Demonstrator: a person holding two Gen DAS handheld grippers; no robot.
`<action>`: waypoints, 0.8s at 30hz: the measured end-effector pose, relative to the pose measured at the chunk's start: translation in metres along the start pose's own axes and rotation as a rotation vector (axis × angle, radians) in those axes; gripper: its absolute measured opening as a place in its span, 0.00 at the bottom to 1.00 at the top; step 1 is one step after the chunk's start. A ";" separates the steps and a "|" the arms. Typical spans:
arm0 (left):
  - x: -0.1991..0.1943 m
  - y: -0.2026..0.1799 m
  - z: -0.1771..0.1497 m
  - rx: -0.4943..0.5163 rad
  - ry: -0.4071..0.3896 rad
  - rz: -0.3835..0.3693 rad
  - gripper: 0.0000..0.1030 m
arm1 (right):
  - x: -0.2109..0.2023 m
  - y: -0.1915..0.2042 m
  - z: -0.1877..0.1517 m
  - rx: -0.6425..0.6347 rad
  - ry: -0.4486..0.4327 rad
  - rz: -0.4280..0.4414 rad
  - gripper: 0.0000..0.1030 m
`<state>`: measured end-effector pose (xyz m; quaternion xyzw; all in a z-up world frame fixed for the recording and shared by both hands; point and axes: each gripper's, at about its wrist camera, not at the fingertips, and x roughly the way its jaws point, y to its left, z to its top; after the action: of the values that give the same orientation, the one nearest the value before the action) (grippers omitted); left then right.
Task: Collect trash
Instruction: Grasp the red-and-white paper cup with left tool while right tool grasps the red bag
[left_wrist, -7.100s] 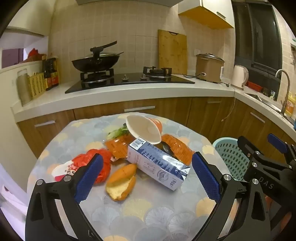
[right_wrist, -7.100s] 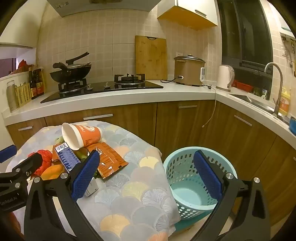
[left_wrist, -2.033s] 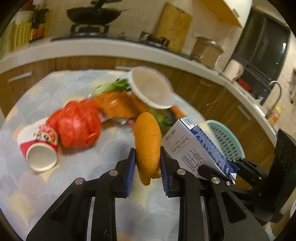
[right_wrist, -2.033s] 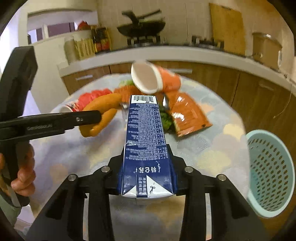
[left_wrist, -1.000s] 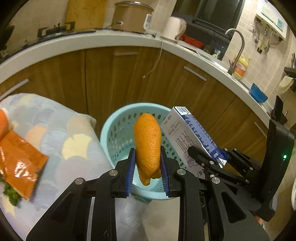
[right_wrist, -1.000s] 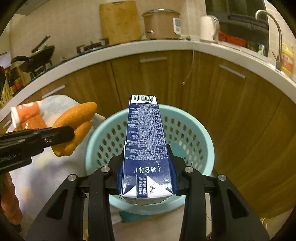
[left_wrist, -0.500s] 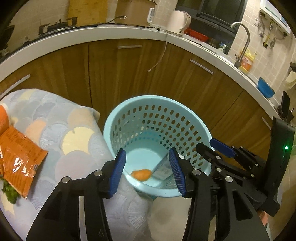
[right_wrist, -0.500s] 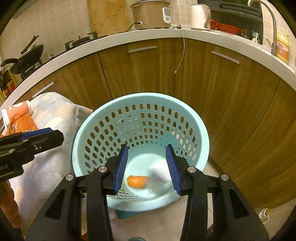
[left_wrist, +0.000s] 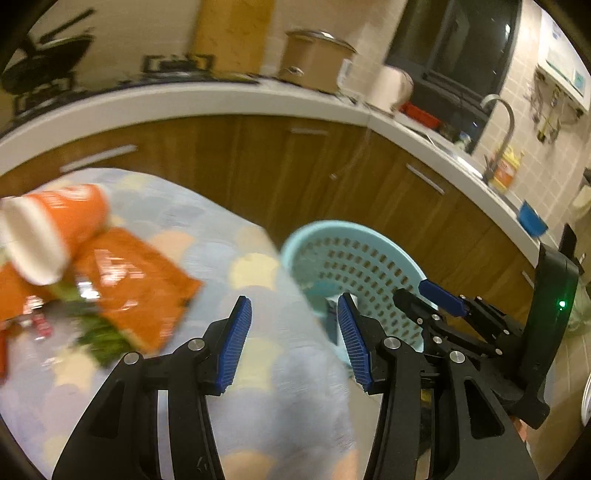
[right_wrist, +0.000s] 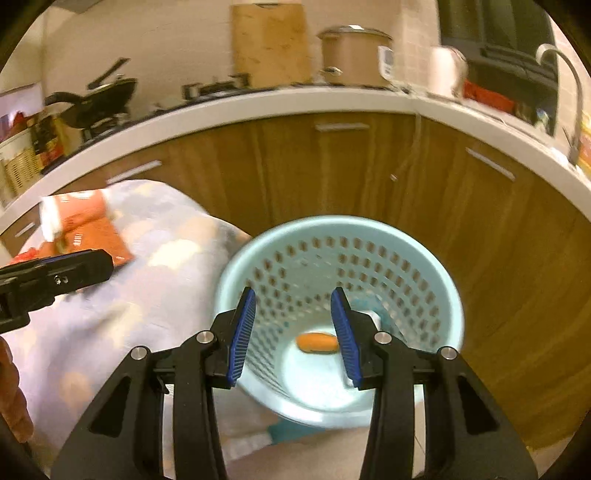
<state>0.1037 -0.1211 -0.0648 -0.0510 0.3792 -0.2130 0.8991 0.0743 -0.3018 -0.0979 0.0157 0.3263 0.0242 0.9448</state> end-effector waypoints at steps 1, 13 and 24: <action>-0.008 0.007 0.000 -0.010 -0.014 0.012 0.46 | -0.002 0.009 0.004 -0.012 -0.012 0.016 0.38; -0.128 0.122 -0.025 -0.207 -0.193 0.310 0.58 | -0.009 0.136 0.022 -0.187 -0.062 0.210 0.38; -0.194 0.236 -0.069 -0.451 -0.180 0.502 0.63 | -0.018 0.237 0.032 -0.322 -0.081 0.307 0.38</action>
<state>0.0158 0.1784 -0.0456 -0.1720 0.3367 0.1095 0.9193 0.0711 -0.0661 -0.0511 -0.0851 0.2739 0.2190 0.9326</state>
